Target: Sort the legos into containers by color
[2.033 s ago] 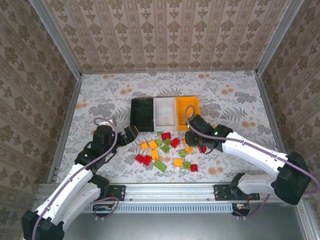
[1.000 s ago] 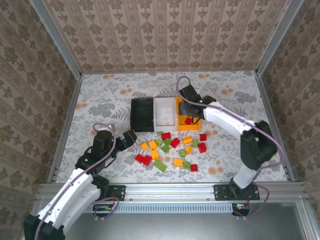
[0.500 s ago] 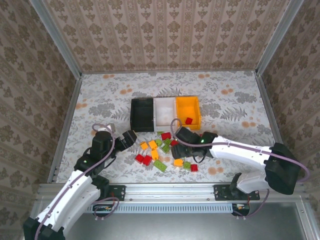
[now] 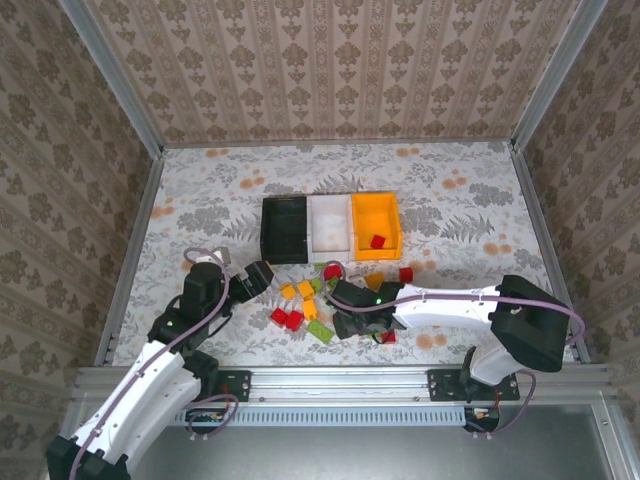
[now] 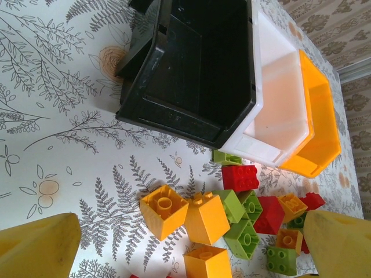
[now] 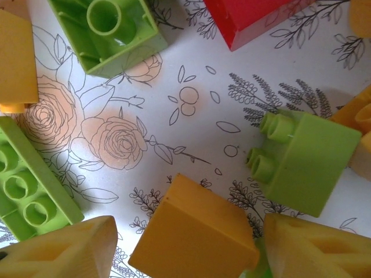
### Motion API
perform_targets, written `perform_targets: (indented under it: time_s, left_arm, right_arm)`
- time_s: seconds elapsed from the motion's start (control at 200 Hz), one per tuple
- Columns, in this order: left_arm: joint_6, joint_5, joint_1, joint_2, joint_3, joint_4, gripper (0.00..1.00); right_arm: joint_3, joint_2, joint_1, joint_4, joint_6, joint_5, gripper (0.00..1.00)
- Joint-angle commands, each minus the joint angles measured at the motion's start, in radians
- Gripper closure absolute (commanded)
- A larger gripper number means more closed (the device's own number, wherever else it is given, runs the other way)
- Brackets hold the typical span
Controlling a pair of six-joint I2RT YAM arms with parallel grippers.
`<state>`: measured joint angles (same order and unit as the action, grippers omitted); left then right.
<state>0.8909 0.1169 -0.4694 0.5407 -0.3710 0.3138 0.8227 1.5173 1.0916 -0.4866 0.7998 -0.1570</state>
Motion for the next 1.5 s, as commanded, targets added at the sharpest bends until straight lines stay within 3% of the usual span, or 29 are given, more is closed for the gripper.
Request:
perform_targets:
  time_s: [0.0,0.27,0.58,0.84,1.215,1.415,1.495]
  left_arm:
    - [0.017,0.013,0.008,-0.016,0.012,0.018,0.0]
    - [0.023,0.014,0.036,-0.016,0.018,0.015,0.0]
    - [0.02,0.013,0.04,-0.015,0.018,0.014,0.0]
    - [0.012,0.014,0.041,-0.014,0.013,0.015,0.0]
    - [0.018,0.027,0.045,-0.028,-0.004,0.053,0.0]
    - [0.011,0.024,0.048,-0.053,-0.017,0.088,0.0]
    - [0.012,0.024,0.049,-0.062,-0.016,0.089,0.0]
  right_arm:
    - [0.035,0.029,0.019,0.015,0.019,-0.017,0.34]
    - [0.07,0.094,0.021,-0.027,0.021,-0.086,0.35]
    - [0.084,0.072,0.021,-0.025,0.003,-0.097,0.59]
    - [0.28,-0.032,-0.047,-0.079,-0.15,-0.107,0.63]
    - [0.777,0.356,-0.267,-0.08,-0.269,-0.07,0.63]
    - [0.806,0.436,-0.328,-0.066,-0.216,-0.152,0.63]
    - [0.796,0.456,-0.347,-0.053,-0.203,-0.142,0.58]
